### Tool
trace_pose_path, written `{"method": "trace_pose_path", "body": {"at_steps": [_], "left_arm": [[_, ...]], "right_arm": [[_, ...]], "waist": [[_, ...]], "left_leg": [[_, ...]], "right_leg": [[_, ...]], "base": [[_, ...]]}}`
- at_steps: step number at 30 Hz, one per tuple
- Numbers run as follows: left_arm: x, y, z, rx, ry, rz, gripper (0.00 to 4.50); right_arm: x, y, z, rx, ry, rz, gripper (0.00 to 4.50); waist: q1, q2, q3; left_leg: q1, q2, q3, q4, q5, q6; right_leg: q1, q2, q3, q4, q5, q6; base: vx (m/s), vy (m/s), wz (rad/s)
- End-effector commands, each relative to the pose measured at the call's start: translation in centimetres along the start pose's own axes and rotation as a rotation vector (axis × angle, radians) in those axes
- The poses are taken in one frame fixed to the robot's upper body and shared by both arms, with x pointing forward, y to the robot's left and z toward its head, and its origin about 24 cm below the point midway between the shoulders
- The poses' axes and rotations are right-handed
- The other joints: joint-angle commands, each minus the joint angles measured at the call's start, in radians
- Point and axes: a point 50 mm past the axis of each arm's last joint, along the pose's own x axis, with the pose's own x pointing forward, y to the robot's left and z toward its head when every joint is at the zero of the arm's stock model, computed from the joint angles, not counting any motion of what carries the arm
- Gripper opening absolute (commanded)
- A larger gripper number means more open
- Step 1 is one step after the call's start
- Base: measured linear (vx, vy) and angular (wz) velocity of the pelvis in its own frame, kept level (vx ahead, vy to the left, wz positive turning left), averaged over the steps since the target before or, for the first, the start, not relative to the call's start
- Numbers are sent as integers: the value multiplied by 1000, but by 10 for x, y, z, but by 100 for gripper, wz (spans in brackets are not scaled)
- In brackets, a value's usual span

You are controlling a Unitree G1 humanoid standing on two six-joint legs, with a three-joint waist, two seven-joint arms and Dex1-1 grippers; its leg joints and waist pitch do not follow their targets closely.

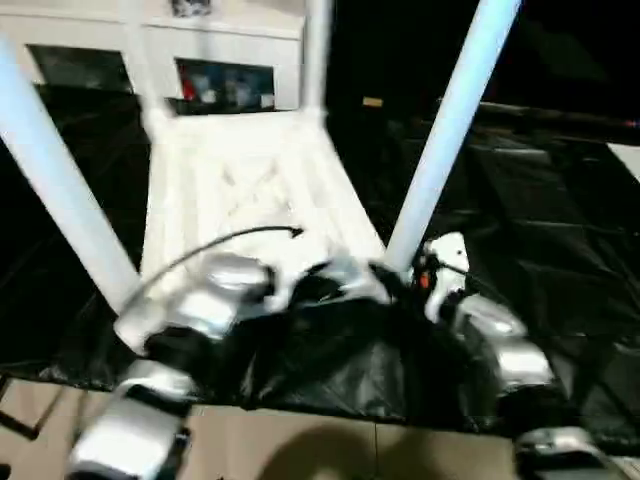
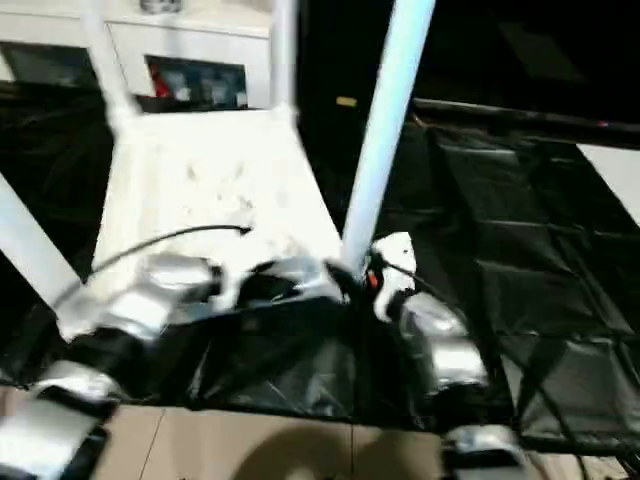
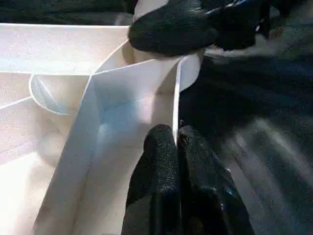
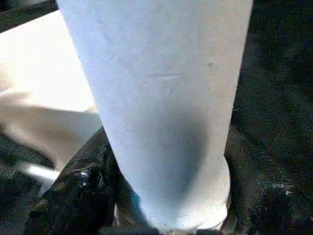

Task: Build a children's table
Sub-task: Rotate leg to tighten

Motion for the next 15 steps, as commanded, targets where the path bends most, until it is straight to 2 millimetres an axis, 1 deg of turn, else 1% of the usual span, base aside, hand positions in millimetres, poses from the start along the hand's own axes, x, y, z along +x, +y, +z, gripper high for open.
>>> {"method": "trace_pose_path", "body": {"at_steps": [1,3,4,5,6,8,9,10,11,12,13,14,15], "left_arm": [[25,-20,5,-11,-9,-45,0],[28,-22,5,-6,-2,-39,0],[33,-26,3,14,25,-27,0],[33,-26,3,14,25,-27,0],[33,-26,1,21,39,-26,0],[31,-25,1,19,40,-23,0],[28,-23,0,18,41,-30,0],[23,-22,0,21,30,-55,0],[22,-21,0,24,24,-65,0],[18,-21,-1,28,14,-87,0],[13,-19,-2,30,8,-111,0],[12,-19,-3,29,9,-114,0],[9,-19,-3,39,-4,-137,0]], "right_arm": [[13,29,-16,-10,80,63,268],[15,31,-17,-10,80,36,268],[22,41,-14,-48,58,37,268],[22,41,-14,-48,58,37,303],[25,46,-10,-79,26,56,338],[24,46,-9,-79,14,71,338],[21,43,-6,-74,-2,97,341],[17,39,-4,-66,-10,137,380],[16,38,-4,-63,-13,152,380],[12,34,-3,-74,-10,178,380],[7,28,-2,-108,3,214,385],[6,27,-2,-118,6,220,385],[2,24,-1,-131,10,252,385]], "waist": [[-2,-6,-43],[-3,-5,-42],[-2,1,-42],[-4,0,-43],[-5,-2,-43],[-6,0,-43],[-6,-2,-43],[-6,0,-43],[-6,0,-43],[-4,-4,-46],[-3,-5,-48],[-4,-4,-49],[-5,-5,-50]], "left_leg": [[-8,4,3,-67,-222,35],[-7,5,3,-68,-227,38],[-7,4,2,-68,-237,38],[-8,5,2,-68,-241,36],[-8,4,1,-70,-245,33],[-7,4,1,-70,-258,36],[-9,4,0,-71,-255,40],[-10,4,0,-72,-255,44],[-10,4,0,-72,-255,44],[-11,5,1,-70,-249,55],[-16,6,1,-69,-226,64],[-17,7,2,-67,-201,71],[-17,7,3,-66,-191,74]], "right_leg": [[39,-68,43,-94,-400,-137],[37,-68,43,-95,-401,-133],[37,-67,43,-96,-407,-130],[34,-69,43,-98,-410,-128],[36,-68,41,-98,-418,-123],[34,-67,42,-100,-426,-120],[36,-67,42,-98,-415,-120],[37,-66,42,-98,-403,-123],[37,-66,42,-98,-403,-123],[41,-66,43,-96,-377,-128],[45,-67,44,-89,-328,-143],[47,-67,44,-83,-277,-161],[47,-66,45,-82,-256,-169]], "base": [[0,0,0],[0,0,0],[0,0,0],[0,0,0],[0,0,0],[0,0,0],[0,0,0],[0,0,0],[0,0,0],[0,0,0],[0,0,0],[0,0,0],[0,0,0]]}}
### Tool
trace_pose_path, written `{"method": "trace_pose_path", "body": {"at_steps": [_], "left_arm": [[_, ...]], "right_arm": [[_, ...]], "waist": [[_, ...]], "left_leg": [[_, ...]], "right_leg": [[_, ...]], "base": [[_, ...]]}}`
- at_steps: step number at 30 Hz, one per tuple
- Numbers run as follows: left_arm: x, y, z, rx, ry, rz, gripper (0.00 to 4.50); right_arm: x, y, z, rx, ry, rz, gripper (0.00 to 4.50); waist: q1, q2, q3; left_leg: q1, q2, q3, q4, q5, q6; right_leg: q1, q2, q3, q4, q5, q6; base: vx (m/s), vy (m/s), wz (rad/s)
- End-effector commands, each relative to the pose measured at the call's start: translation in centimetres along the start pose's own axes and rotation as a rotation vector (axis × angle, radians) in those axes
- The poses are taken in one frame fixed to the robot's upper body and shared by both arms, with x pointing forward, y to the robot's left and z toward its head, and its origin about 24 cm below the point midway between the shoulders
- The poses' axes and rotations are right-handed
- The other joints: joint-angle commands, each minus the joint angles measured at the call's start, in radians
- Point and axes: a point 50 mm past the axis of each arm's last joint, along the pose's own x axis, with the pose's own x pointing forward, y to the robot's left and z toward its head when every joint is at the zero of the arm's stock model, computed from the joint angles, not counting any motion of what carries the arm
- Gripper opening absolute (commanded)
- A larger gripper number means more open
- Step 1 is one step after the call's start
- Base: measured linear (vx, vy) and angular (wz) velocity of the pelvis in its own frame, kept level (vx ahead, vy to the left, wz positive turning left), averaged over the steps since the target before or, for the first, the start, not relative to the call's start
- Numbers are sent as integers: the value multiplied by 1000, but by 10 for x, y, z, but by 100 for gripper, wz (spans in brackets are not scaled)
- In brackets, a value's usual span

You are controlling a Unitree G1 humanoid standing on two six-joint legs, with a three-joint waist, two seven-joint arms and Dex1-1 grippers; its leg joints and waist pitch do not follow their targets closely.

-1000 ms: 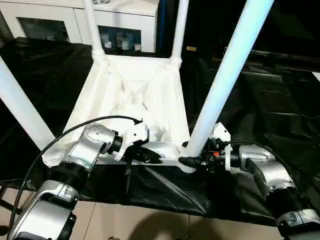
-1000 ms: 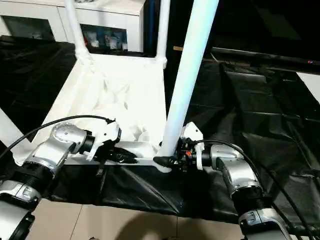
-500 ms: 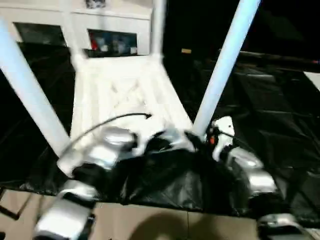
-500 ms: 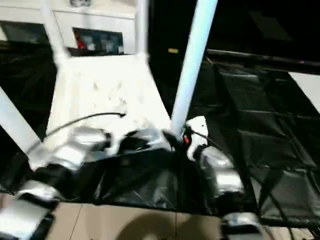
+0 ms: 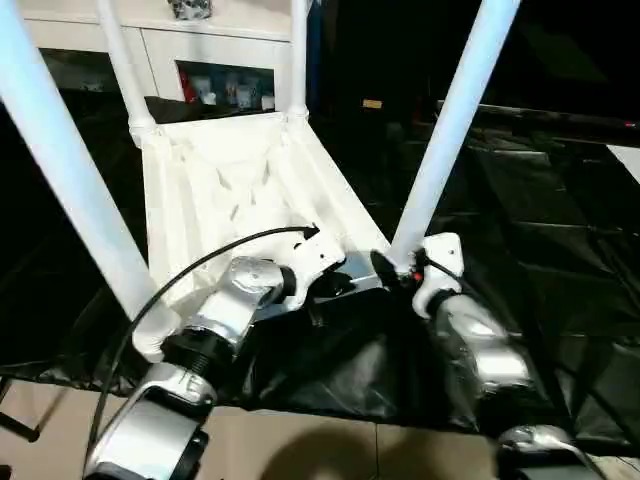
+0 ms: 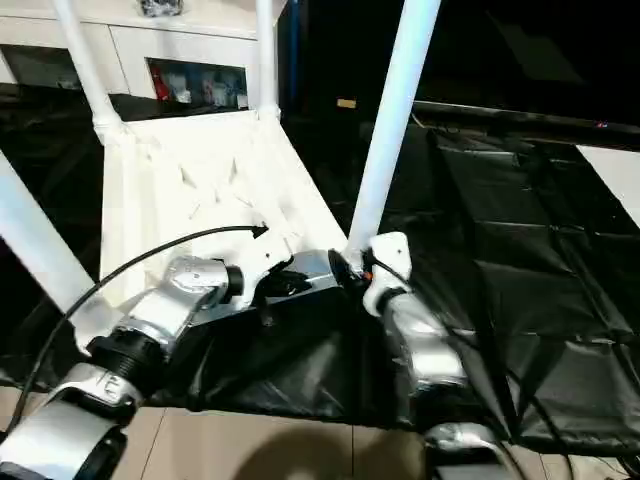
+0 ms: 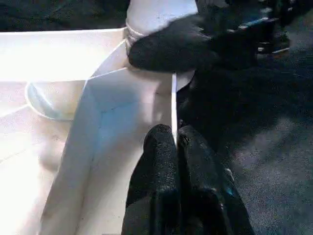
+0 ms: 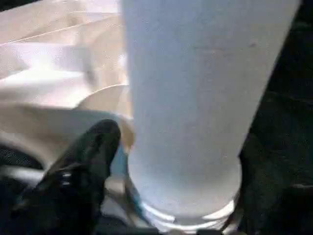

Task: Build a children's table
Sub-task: Rotate leg to tighten

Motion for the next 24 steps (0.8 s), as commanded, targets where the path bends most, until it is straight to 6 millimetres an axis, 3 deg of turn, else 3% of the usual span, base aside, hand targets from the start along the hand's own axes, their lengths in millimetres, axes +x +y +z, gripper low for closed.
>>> {"method": "trace_pose_path", "body": {"at_steps": [1,5,10,15,17,24], "left_arm": [[7,-16,-5,6,-15,-140,0],[-11,-12,-9,44,-18,-214,0],[-34,-6,-16,72,2,-307,0],[-49,-3,-20,93,34,-367,0],[-52,-1,-20,96,39,-375,0],[-55,1,-21,98,43,-392,0]], "right_arm": [[4,22,2,-37,11,216,385],[-12,13,7,-80,23,370,385],[-29,5,13,-116,82,568,385],[-34,1,19,-143,129,672,334],[-34,1,19,-145,144,698,316],[-36,4,18,-137,176,758,273]], "waist": [[0,-7,-49],[3,-6,-53],[3,-4,-53],[13,-2,-49],[14,-2,-50],[21,-7,-53]], "left_leg": [[-13,7,6,-61,-176,82],[-16,6,9,-56,-118,117],[-13,12,9,-56,-118,135],[-5,17,12,-59,-151,102],[-10,18,12,-57,-139,97],[-12,16,13,-54,-102,98]], "right_leg": [[50,-67,45,-76,-236,-181],[57,-65,46,-64,-135,-213],[57,-64,45,-58,-88,-246],[51,-64,43,-61,-141,-247],[55,-64,42,-55,-120,-248],[57,-66,42,-50,-87,-246]], "base": [[0,0,0],[0,0,0],[0,0,0],[0,0,0],[0,0,0],[0,0,0]]}}
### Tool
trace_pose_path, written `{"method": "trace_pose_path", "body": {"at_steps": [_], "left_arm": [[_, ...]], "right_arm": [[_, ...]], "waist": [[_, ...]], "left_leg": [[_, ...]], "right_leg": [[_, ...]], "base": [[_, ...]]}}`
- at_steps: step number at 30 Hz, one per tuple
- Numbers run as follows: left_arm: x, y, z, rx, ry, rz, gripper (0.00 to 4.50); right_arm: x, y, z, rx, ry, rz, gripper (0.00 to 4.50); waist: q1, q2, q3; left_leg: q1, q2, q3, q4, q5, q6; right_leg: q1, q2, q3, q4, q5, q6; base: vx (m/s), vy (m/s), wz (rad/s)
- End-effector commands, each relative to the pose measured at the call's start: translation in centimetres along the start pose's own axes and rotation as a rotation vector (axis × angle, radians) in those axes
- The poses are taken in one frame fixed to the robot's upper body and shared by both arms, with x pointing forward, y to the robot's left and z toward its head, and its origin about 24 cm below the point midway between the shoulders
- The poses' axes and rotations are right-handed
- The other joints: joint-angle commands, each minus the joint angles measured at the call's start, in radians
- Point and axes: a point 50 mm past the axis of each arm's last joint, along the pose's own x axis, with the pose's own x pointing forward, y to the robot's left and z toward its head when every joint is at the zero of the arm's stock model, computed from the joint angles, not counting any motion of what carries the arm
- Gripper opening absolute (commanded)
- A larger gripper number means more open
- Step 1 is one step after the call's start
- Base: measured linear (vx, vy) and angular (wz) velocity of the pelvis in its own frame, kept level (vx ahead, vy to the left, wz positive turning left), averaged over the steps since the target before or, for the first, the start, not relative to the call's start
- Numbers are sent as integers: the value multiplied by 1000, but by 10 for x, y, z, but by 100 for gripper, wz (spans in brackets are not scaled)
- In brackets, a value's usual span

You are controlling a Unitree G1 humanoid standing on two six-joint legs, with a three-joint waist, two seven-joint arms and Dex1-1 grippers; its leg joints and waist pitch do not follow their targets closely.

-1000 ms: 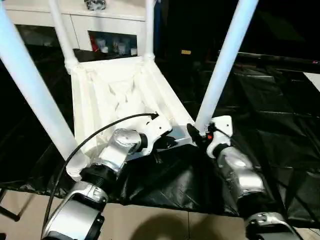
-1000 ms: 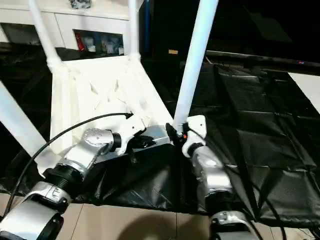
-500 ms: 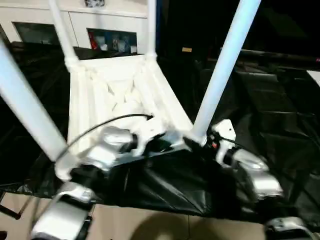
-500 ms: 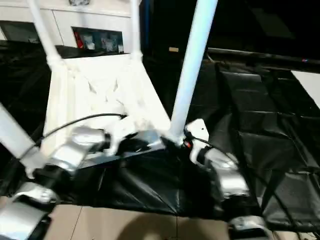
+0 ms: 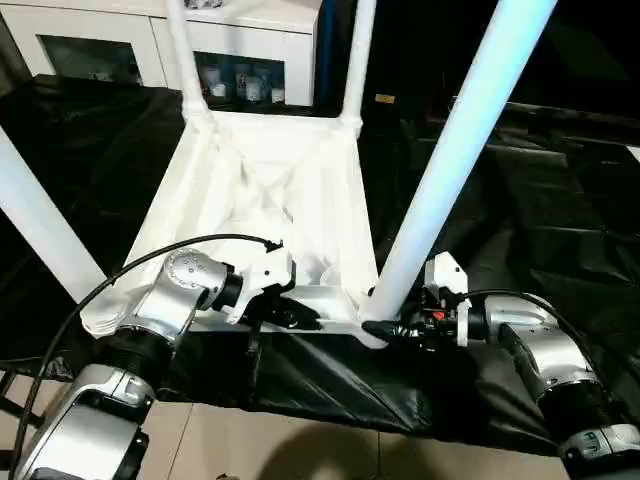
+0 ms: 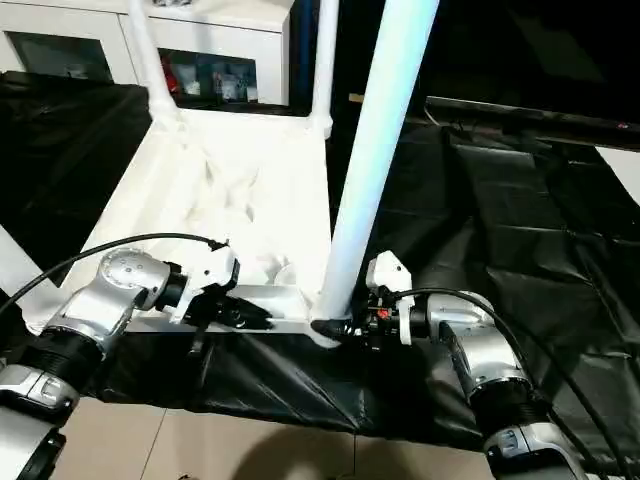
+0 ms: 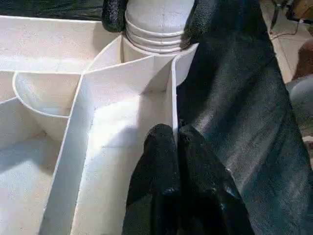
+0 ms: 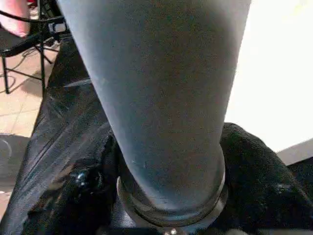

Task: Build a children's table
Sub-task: Rotate leg to tighten

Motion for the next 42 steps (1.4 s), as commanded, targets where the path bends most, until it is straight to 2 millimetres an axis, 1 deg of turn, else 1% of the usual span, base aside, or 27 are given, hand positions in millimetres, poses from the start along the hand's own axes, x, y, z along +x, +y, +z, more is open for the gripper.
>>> {"method": "trace_pose_path", "body": {"at_steps": [1,4,6,9,10,11,12,13,15,16,17,18,21,22,24,26,28,29,30,31,33,34,36,38,39,40,42], "left_arm": [[5,0,2,7,6,-24,0],[8,2,2,-2,4,12,0],[12,5,1,-17,12,57,0],[21,9,0,-53,29,129,0],[36,9,4,-87,4,170,0],[41,8,6,-94,-8,180,0],[49,8,8,-108,-17,193,0],[50,8,8,-110,-18,195,0],[71,6,14,-138,-32,229,0],[79,5,17,-142,-33,244,0],[83,5,18,-143,-33,253,0],[87,4,19,-146,-33,261,0],[100,2,21,-113,5,271,0],[102,2,22,-99,15,278,0],[102,2,22,-91,21,281,0],[100,2,22,-89,26,283,0],[96,3,20,-94,29,296,0],[89,5,17,-91,36,297,0],[88,5,17,-91,36,297,0],[82,5,14,-80,48,283,0],[77,6,11,-73,59,275,0],[75,6,10,-70,62,272,0],[66,7,8,-63,68,252,0],[53,6,4,-45,78,195,0],[49,6,3,-42,82,174,0],[43,4,1,-33,86,140,0],[38,3,-1,-18,100,112,0]], "right_arm": [[4,4,4,-2,-2,49,269],[6,5,2,12,-27,18,266],[10,4,0,31,-51,-42,266],[16,1,-4,65,-82,-153,266],[25,-2,-9,84,-103,-285,266],[28,-2,-10,90,-110,-325,266],[33,-4,-12,101,-113,-395,266],[33,-5,-12,102,-113,-403,265],[46,-11,-15,133,-123,-584,265],[51,-12,-15,155,-134,-629,265],[54,-12,-15,171,-140,-653,265],[57,-13,-14,176,-143,-672,265],[74,-12,-6,161,-135,-702,265],[77,-12,-2,145,-147,-699,265],[78,-12,-1,139,-154,-697,265],[77,-13,1,127,-172,-702,335],[73,-14,2,124,-198,-705,337],[65,-14,1,103,-200,-672,344],[64,-14,1,101,-200,-667,357],[56,-15,0,77,-184,-653,379],[49,-16,-1,56,-171,-638,385],[47,-17,-2,51,-167,-631,404],[38,-17,-1,30,-157,-582,404],[25,-14,0,7,-142,-473,404],[21,-13,0,0,-131,-434,404],[17,-11,0,-10,-118,-383,404],[13,-10,0,-12,-107,-331,404]], "waist": [[3,-4,-57],[6,-5,-57],[8,-6,-55],[3,-6,-47],[1,-5,-47],[-2,-5,-42],[-8,-9,-43],[-11,-9,-43],[-18,-7,-41],[-24,-7,-39],[-26,-10,-41],[-26,-10,-41],[-30,-11,-41],[-32,-14,-42],[-33,-11,-42],[-36,-13,-43],[-37,-14,-45],[-38,-13,-44],[-37,-13,-45],[-36,-13,-46],[-35,-13,-49],[-35,-13,-49],[-33,-11,-51],[-32,-9,-56],[-32,-9,-61],[-32,-6,-63],[-34,-8,-61]], "left_leg": [[-5,14,10,-51,-102,93],[-4,13,11,-50,-99,91],[-3,13,10,-52,-113,85],[1,11,8,-56,-168,58],[3,12,6,-58,-188,39],[4,9,4,-60,-214,23],[1,7,1,-62,-227,18],[-2,6,-1,-62,-226,17],[3,6,0,-62,-237,17],[5,3,0,-61,-261,12],[4,-1,-3,-62,-270,14],[3,0,-4,-63,-269,16],[4,-1,-4,-63,-281,30],[4,-2,-5,-64,-293,33],[4,-1,-6,-64,-300,35],[1,0,-7,-67,-307,38],[2,1,-6,-65,-309,40],[1,2,-6,-67,-306,44],[0,2,-6,-66,-304,47],[-2,3,-5,-66,-293,52],[-5,5,-5,-66,-267,58],[-6,5,-2,-64,-250,63],[-7,6,-1,-62,-226,69],[-8,7,3,-57,-180,92],[-12,7,2,-55,-138,106],[-12,9,2,-52,-106,118],[-11,9,4,-53,-108,129]], "right_leg": [[61,-66,44,-50,-82,-243],[61,-67,45,-50,-89,-237],[60,-67,45,-55,-122,-229],[51,-70,46,-70,-241,-201],[49,-73,47,-75,-302,-184],[46,-73,45,-83,-370,-163],[49,-71,42,-86,-412,-142],[51,-71,43,-86,-420,-134],[42,-71,44,-92,-436,-127],[38,-70,42,-98,-479,-117],[41,-69,39,-103,-523,-96],[42,-69,39,-105,-528,-89],[35,-67,39,-109,-528,-78],[35,-66,37,-111,-538,-71],[34,-67,37,-112,-538,-69],[34,-67,37,-110,-522,-73],[33,-68,39,-109,-509,-82],[33,-67,40,-107,-490,-91],[35,-68,40,-106,-481,-94],[37,-67,42,-104,-454,-103],[42,-68,43,-96,-399,-121],[42,-68,45,-93,-362,-136],[47,-66,46,-86,-305,-158],[53,-66,48,-75,-197,-191],[61,-64,47,-63,-117,-211],[60,-63,47,-55,-45,-234],[61,-65,46,-54,-19,-254]], "base": [[0,0,0],[0,0,0],[0,0,0],[0,0,0],[0,0,0],[0,0,0],[0,0,0],[0,0,0],[0,0,0],[0,0,0],[0,0,0],[0,0,0],[0,0,0],[0,0,0],[0,0,0],[0,0,0],[0,0,0],[0,0,0],[0,0,0],[0,0,0],[0,0,0],[0,0,0],[0,0,0],[25,-6,2],[53,-10,2],[53,-10,2],[0,0,0]]}}
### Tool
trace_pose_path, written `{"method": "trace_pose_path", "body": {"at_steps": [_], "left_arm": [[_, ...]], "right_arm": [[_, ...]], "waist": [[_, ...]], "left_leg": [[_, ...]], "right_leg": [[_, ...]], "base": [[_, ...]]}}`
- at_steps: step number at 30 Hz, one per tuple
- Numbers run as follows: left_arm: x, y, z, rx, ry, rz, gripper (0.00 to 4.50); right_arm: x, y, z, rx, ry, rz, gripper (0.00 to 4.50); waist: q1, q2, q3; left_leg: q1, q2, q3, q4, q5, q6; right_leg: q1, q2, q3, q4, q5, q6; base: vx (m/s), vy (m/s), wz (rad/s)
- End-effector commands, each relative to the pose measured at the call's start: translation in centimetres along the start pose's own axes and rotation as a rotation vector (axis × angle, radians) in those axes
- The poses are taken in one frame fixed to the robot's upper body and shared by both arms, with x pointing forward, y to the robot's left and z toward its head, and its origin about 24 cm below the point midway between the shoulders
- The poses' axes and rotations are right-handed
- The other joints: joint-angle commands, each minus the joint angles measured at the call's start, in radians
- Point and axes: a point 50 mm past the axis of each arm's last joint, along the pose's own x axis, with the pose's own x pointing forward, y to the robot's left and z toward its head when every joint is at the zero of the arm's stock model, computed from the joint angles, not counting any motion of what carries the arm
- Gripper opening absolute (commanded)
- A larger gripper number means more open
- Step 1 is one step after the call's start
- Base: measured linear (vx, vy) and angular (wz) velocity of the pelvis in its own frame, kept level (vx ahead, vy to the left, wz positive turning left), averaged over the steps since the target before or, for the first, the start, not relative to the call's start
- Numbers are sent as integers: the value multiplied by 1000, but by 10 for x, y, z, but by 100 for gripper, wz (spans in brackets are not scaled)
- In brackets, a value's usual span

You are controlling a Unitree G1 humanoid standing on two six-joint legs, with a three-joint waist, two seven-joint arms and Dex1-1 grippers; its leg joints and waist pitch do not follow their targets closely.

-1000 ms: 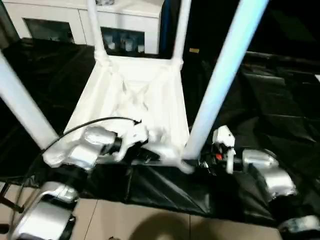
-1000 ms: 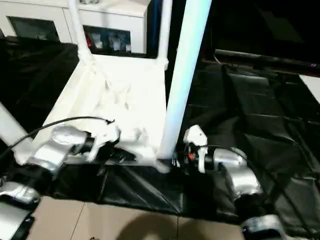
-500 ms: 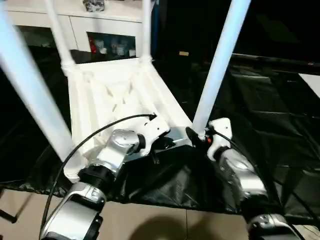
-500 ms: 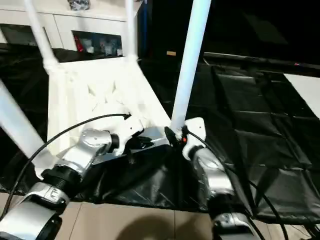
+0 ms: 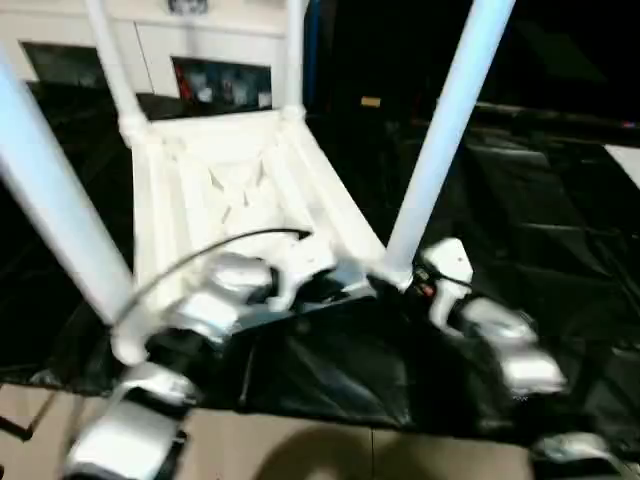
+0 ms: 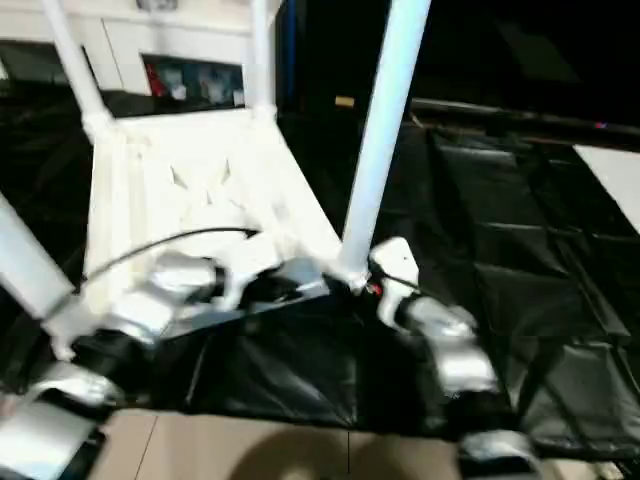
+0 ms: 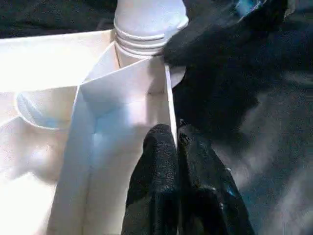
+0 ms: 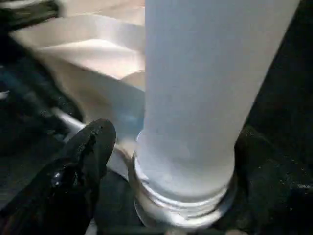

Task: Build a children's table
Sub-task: Rotate leg to tighten

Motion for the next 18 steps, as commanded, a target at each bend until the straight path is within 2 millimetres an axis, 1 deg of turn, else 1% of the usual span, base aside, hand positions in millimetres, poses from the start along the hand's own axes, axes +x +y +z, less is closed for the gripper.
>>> {"method": "trace_pose_path", "body": {"at_steps": [1,3,4,7,8,10,12,13,14,18], "left_arm": [[4,-14,-15,13,85,-134,0],[-1,-14,-17,25,93,-157,0],[-4,-14,-18,30,100,-173,0],[-11,-14,-21,35,110,-204,0],[-14,-14,-22,41,113,-217,0],[-16,-14,-22,45,115,-225,0],[-18,-14,-23,48,120,-233,0],[-21,-14,-24,52,127,-245,0],[-23,-13,-25,55,134,-251,0],[-26,-13,-26,58,140,-260,0]], "right_arm": [[1,7,4,-8,1,134,404],[-3,7,5,-4,12,177,404],[-4,6,5,-2,21,201,370],[-8,6,5,-2,47,260,365],[-9,6,5,-7,59,282,352],[-10,6,5,-10,67,297,327],[-11,6,5,-14,80,314,327],[-11,7,4,-15,91,331,292],[-12,7,4,-16,97,344,292],[-11,9,5,-13,102,363,275]], "waist": [[3,3,-51],[4,3,-50],[7,4,-48],[9,5,-47],[11,3,-47],[13,3,-47],[15,3,-48],[18,3,-48],[21,3,-49],[24,4,-49]], "left_leg": [[-10,9,7,-50,-119,131],[-7,11,8,-51,-135,124],[-5,13,7,-54,-148,110],[-3,14,7,-55,-166,94],[-3,14,7,-55,-168,89],[-3,13,8,-54,-160,84],[-2,13,8,-54,-152,81],[-1,13,9,-54,-151,79],[-1,13,8,-54,-145,78],[-2,14,10,-53,-134,77]], "right_leg": [[62,-67,46,-55,-28,-257],[61,-68,46,-58,-59,-257],[60,-68,46,-60,-95,-251],[59,-69,47,-62,-123,-246],[59,-68,47,-62,-130,-244],[60,-69,48,-62,-133,-239],[60,-69,48,-60,-128,-237],[59,-68,48,-60,-127,-237],[61,-68,47,-58,-123,-237],[61,-67,47,-55,-94,-241]], "base": [[0,0,0],[0,0,0],[0,0,0],[0,0,0],[0,0,0],[0,0,0],[0,0,0],[0,0,0],[0,0,0],[0,0,0]]}}
